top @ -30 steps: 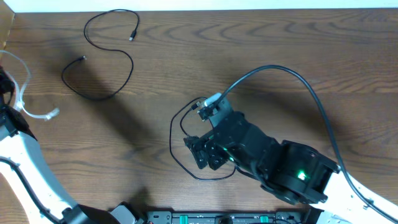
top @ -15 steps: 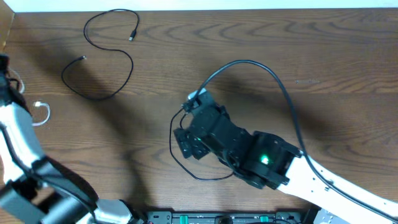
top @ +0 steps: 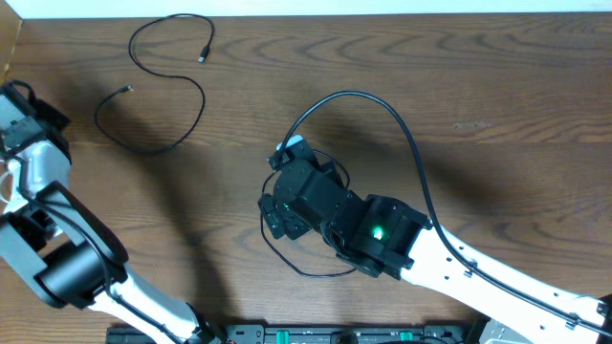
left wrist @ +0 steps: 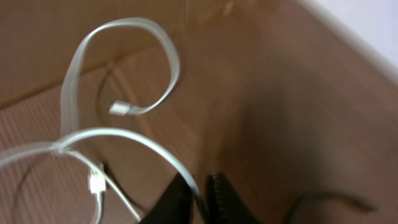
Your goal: Untangle cables
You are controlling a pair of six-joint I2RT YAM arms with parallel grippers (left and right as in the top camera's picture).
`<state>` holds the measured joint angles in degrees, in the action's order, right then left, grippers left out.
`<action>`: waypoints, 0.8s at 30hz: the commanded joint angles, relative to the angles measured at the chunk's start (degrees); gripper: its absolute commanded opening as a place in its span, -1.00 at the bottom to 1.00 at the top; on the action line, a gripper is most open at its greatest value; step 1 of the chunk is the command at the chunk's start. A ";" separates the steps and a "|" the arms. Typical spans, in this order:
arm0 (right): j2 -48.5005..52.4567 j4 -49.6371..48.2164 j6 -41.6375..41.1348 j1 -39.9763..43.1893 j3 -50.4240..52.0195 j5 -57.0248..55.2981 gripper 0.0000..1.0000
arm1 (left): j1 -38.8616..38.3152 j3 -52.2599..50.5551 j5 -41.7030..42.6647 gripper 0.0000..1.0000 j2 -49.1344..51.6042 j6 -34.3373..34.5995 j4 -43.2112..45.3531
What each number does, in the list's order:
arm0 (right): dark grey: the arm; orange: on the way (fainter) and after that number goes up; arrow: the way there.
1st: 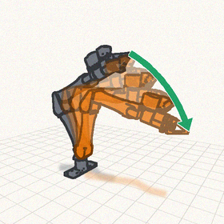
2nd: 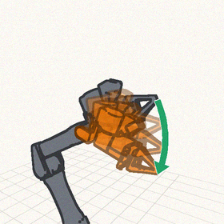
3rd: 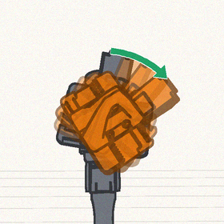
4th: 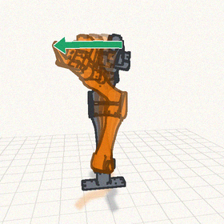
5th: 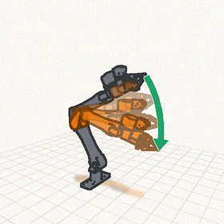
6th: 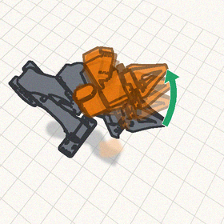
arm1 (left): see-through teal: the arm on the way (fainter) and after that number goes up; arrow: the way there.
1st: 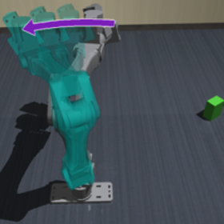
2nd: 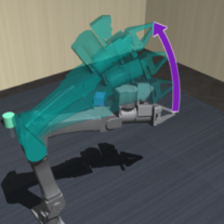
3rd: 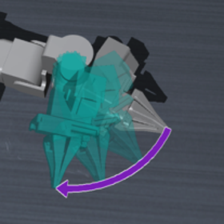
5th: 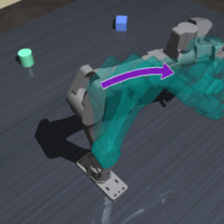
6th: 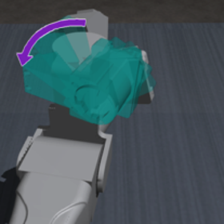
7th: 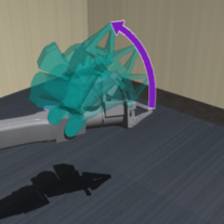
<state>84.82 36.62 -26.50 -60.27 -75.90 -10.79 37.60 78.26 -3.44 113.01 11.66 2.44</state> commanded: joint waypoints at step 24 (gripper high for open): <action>-0.07 17.05 -6.23 16.94 0.04 12.70 0.99 | 0.00 0.87 4.55 0.83 -15.19 3.91 -7.37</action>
<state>84.82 52.80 -31.73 -45.50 -75.81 -3.42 37.60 78.52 -1.63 99.04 11.92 -3.36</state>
